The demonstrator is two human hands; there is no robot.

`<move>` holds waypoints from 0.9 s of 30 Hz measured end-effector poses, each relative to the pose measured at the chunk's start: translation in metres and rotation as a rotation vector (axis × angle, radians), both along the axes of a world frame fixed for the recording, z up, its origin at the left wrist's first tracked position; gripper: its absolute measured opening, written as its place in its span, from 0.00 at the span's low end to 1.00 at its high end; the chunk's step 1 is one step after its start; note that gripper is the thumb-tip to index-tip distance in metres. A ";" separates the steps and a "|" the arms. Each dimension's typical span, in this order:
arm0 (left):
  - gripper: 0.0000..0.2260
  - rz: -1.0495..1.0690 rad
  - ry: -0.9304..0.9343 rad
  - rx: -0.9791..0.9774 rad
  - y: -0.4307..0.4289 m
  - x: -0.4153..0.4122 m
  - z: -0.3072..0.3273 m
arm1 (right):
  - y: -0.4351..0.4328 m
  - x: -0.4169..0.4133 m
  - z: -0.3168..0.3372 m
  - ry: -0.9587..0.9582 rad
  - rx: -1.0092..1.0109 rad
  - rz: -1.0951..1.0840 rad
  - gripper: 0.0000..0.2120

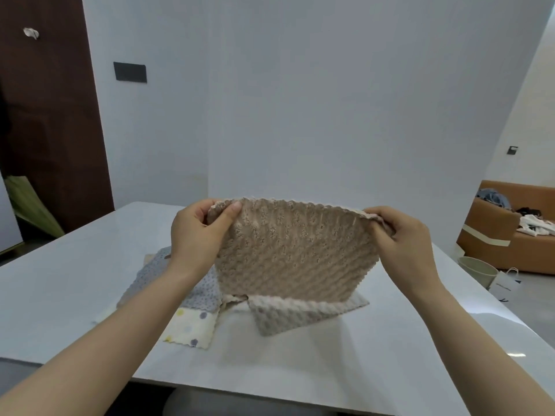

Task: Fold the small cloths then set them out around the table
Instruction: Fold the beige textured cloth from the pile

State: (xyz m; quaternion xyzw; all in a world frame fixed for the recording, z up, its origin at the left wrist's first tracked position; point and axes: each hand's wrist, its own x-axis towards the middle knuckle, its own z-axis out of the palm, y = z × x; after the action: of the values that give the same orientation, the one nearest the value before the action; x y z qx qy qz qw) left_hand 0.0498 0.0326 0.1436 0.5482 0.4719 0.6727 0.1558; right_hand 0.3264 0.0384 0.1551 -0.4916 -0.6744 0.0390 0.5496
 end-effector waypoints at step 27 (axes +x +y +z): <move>0.09 -0.129 0.072 -0.466 -0.057 -0.033 -0.149 | -0.046 0.030 -0.151 0.033 -0.434 0.163 0.12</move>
State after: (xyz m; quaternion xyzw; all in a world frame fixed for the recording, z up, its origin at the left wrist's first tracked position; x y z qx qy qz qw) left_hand 0.0168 -0.0246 -0.0050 0.5499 0.5835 0.5145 0.3040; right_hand 0.3559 -0.0081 0.0045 -0.5413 -0.6786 0.2355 0.4371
